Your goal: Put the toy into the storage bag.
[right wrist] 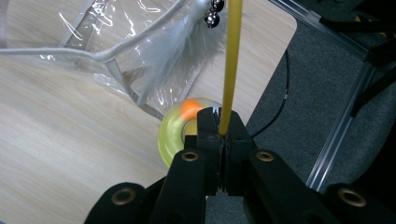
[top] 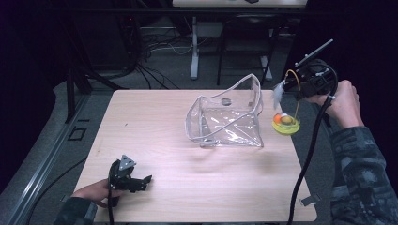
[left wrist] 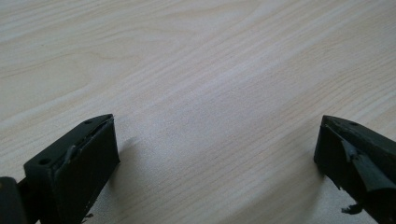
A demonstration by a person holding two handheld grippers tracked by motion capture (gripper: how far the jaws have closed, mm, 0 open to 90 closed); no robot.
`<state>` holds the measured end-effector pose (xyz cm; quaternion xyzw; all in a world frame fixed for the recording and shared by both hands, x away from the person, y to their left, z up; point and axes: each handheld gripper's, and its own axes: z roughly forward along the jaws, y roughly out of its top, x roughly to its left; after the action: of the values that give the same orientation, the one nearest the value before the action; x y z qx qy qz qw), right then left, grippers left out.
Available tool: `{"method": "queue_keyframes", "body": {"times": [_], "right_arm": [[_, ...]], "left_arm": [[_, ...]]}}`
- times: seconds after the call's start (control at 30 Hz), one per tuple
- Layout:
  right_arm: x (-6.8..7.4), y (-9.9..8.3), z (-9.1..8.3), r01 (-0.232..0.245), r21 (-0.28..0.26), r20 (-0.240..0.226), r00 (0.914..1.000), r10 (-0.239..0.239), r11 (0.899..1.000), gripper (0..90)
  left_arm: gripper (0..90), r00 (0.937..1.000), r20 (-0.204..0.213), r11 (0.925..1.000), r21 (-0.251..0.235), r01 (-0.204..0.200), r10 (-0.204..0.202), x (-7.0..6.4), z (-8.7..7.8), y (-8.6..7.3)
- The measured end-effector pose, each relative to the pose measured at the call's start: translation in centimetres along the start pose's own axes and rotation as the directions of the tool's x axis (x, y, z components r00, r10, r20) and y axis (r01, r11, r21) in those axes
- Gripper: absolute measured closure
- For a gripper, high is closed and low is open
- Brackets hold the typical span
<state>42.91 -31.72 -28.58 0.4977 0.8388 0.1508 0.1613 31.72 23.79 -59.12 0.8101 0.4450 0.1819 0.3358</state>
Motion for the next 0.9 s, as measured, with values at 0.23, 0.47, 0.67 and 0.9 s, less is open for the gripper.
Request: {"method": "queue_keyframes", "body": {"times": [0.23, 0.47, 0.67, 0.9], "right_arm": [[-0.6, 0.4, -0.3, -0.018, -0.013, 0.004, 0.9998, 0.018, 1.0, 88.7], [-0.8, 1.0, -0.8, -0.024, -0.028, 0.01, 0.9997, 0.024, 0.999, 88.7], [-1.6, 1.6, -1.1, -0.068, -0.047, -0.03, 0.9974, 0.066, 0.997, 88.7], [-1.5, 2.0, -1.8, -0.056, -0.063, -0.016, 0.9984, 0.055, 0.996, 88.7]], "left_arm": [[0.0, 1.0, 0.0, 1.0, 0.0, -0.001, 0.001, 0.0, 0.0, 0.0], [0.0, 1.0, 0.0, 1.0, 0.0, 0.0, 0.0, 0.0, 0.0, 0.0], [0.0, 1.0, 0.0, 1.0, 0.0, 0.0, 0.0, 0.0, 0.0, 0.0], [0.0, 1.0, 0.0, 1.0, 0.0, -0.002, 0.002, 0.0, 0.0, 0.0]]}}
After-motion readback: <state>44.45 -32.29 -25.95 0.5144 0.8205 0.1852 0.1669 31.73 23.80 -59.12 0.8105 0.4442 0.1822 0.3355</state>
